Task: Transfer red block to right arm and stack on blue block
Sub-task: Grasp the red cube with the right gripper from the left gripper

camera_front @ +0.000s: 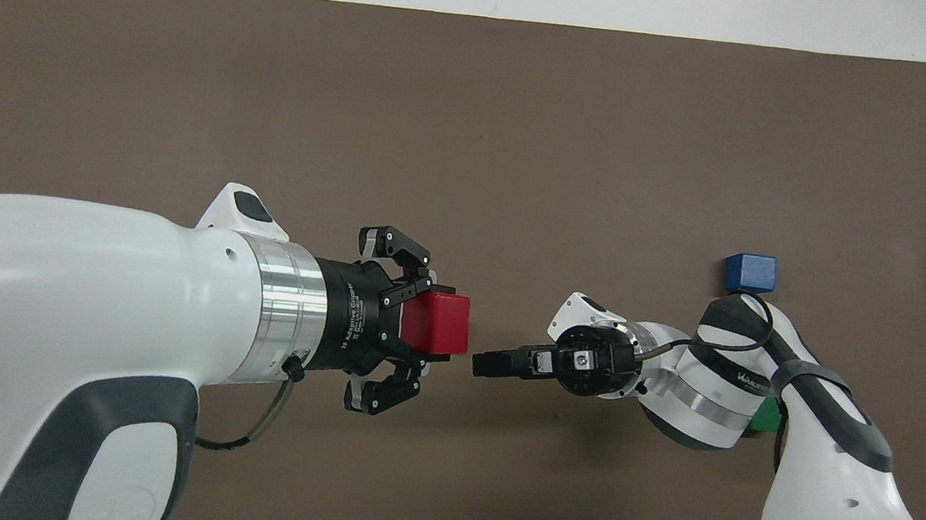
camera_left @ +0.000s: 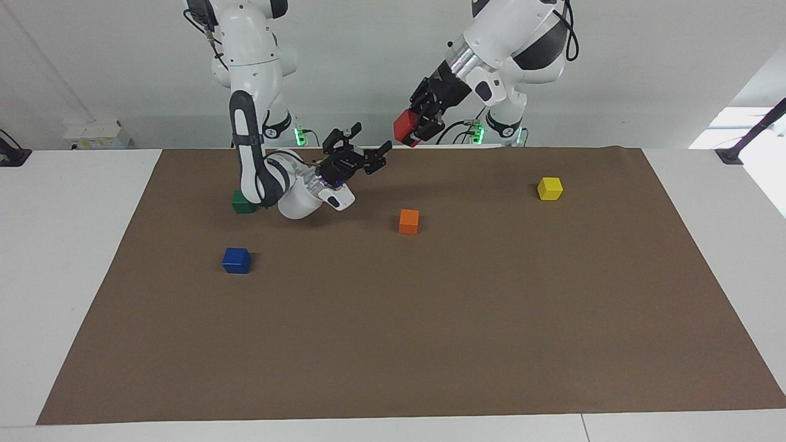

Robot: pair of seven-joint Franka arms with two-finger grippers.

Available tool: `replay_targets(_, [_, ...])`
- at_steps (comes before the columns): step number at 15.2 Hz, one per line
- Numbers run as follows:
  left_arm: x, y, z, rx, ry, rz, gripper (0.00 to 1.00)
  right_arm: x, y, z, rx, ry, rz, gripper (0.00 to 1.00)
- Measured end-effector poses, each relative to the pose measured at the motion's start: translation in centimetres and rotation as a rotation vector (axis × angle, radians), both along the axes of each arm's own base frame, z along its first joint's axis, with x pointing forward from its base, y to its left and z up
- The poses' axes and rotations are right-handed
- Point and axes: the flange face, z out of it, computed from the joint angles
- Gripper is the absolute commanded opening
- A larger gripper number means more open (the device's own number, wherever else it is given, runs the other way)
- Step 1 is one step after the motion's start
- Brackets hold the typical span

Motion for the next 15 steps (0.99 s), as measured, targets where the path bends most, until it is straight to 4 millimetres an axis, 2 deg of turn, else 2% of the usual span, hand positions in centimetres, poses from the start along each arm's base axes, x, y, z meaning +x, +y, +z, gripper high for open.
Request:
replay_targets(3, [-1.6, -1.5, -1.1, 0.003, 0.032, 0.068, 0.00, 0.5, 0.9, 0.3, 0.012, -0.021, -0.029, 1.00])
replay_targets(6, [-2.6, -1.4, -2.5, 0.020, 0.040, 0.094, 0.00, 0.6, 2.3, 0.9, 0.028, -0.030, -0.038, 1.00])
replay_targets(10, [-3.7, -2.1, -3.7, 0.032, 0.048, 0.112, 0.00, 0.3, 3.1, 0.8, 0.024, -0.049, -0.050, 1.00])
replay_targets(11, [-3.8, -2.2, -4.0, 0.034, 0.048, 0.115, 0.00, 0.2, 3.3, 0.8, 0.025, -0.054, -0.051, 0.92])
replay_targets(13, [-3.8, -2.2, -4.2, 0.035, 0.047, 0.118, 0.00, 0.1, 3.5, 0.8, 0.024, -0.057, -0.052, 0.69])
replay_targets(14, [-3.8, -2.3, -4.1, 0.032, 0.045, 0.120, 0.00, 0.1, 3.6, 0.6, 0.015, -0.057, -0.058, 0.47])
replay_targets(15, [-3.9, -2.3, -4.0, 0.030, 0.041, 0.120, 0.00, 0.1, 3.7, 0.4, 0.004, -0.061, -0.069, 0.00])
